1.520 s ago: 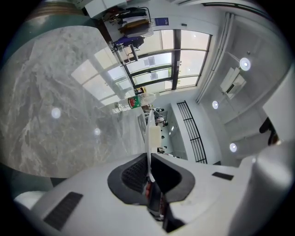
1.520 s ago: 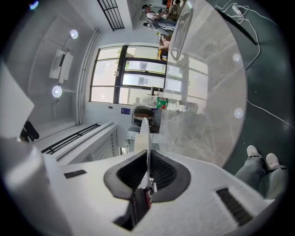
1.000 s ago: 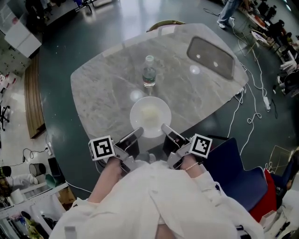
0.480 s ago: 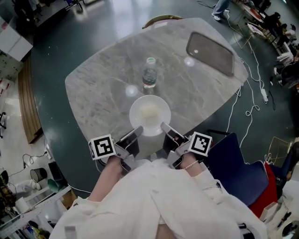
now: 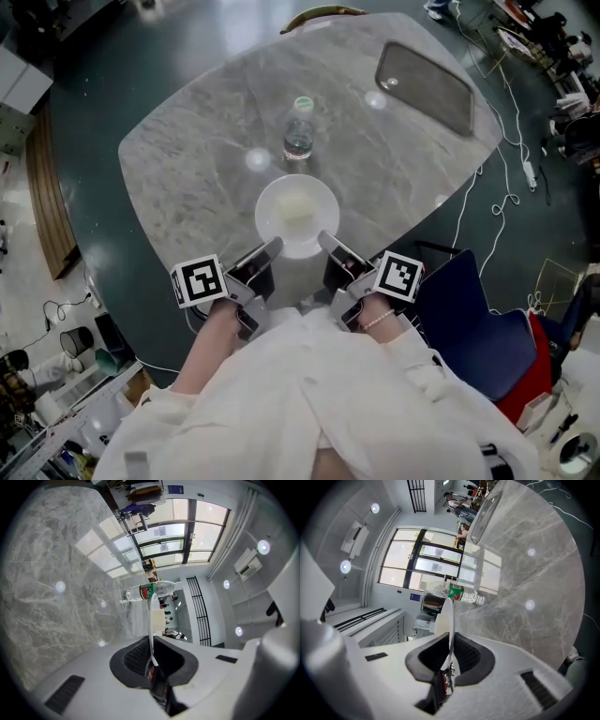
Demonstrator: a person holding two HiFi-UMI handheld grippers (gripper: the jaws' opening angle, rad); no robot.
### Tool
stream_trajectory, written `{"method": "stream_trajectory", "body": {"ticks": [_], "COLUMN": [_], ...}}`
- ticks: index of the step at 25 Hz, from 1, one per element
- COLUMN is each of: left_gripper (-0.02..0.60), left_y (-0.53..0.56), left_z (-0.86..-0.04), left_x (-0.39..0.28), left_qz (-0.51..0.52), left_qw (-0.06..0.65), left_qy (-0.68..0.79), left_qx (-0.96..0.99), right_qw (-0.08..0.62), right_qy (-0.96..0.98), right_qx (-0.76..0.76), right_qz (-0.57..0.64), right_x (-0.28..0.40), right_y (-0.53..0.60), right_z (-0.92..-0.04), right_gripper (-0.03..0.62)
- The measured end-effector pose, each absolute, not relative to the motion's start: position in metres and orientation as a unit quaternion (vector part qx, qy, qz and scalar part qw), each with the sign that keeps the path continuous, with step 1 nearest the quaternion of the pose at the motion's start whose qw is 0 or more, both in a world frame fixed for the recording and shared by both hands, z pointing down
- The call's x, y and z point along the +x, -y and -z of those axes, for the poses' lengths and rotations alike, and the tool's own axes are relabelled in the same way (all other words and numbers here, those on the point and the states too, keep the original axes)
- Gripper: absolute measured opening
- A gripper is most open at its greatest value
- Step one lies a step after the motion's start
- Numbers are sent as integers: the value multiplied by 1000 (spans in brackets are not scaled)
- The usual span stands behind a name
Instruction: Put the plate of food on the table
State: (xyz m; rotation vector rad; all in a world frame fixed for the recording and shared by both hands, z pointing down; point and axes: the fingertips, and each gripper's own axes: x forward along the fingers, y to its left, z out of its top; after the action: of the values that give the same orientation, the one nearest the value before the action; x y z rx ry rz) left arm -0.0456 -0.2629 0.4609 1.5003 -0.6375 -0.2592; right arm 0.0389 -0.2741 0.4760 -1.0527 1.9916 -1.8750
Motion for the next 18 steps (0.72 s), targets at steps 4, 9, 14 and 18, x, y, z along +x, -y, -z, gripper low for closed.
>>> {"method": "stream_trajectory", "body": {"ticks": [4, 9, 14, 18], "left_gripper": [26, 26, 26, 26], "left_y": [267, 267, 266, 267], "left_z": [-471, -478, -491, -503], "left_x": [-46, -42, -40, -44], "left_qz": [89, 74, 65, 51], "left_qw": [658, 659, 673, 671], "left_qy": [284, 286, 295, 297], "left_qx": [692, 692, 675, 677], "right_qw": [98, 92, 83, 82], "right_qy": [-661, -651, -633, -634], "right_qx": [-367, -377, -387, -380], "right_qz": [647, 653, 666, 668], "right_x": [39, 41, 41, 35], "right_y": [273, 272, 270, 272], "right_z": [-488, -497, -513, -519], "right_gripper": [14, 14, 14, 15]}}
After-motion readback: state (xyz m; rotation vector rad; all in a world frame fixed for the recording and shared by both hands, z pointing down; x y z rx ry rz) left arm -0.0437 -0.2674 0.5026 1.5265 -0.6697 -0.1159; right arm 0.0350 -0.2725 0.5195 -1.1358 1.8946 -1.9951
